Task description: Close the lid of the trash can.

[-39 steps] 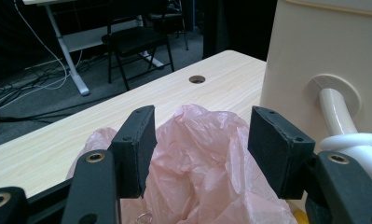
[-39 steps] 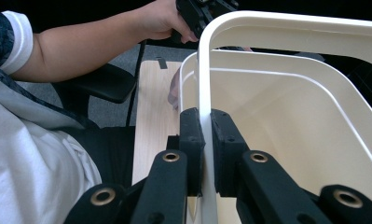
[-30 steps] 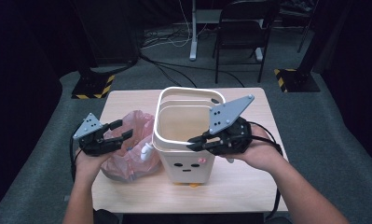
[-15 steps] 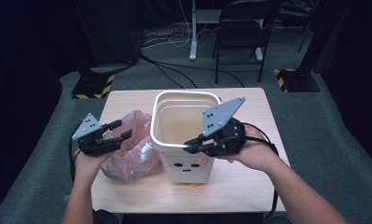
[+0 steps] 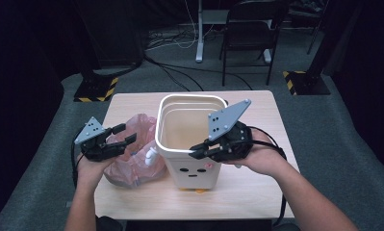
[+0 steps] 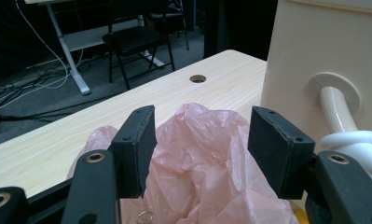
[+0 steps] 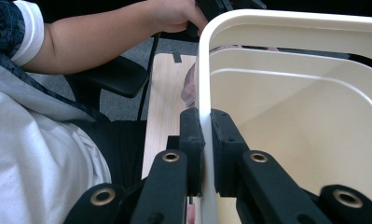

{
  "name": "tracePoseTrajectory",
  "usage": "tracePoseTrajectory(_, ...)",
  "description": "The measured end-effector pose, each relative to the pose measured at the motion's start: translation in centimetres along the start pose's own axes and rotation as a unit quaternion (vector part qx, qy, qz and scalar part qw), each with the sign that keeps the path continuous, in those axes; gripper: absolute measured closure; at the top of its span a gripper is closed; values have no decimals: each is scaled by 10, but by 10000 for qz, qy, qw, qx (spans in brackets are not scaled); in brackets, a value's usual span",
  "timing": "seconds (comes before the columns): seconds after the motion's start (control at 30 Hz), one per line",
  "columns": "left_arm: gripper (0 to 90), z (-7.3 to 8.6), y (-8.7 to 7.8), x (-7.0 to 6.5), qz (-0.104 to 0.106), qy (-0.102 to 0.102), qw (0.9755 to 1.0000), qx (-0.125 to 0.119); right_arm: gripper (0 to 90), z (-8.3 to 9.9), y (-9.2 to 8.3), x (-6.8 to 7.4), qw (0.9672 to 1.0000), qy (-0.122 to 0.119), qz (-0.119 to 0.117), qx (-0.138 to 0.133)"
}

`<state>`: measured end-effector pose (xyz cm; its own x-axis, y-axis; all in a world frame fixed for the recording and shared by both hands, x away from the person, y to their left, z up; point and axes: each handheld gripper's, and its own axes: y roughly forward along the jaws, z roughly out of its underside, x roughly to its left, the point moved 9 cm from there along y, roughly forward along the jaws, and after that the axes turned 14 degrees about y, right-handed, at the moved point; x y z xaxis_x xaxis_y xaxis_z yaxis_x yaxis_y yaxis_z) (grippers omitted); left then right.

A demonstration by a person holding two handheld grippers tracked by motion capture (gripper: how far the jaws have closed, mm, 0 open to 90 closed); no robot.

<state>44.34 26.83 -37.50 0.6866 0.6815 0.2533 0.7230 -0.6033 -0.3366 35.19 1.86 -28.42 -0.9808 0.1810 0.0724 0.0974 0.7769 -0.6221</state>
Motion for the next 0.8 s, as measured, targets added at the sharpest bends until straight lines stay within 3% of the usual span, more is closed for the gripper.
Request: tracePoseTrajectory(0.8, 416, 1, 2, -1, 16, -5, 10000, 15, 835, 4, 6, -4, 9998, 108, -137, 118)
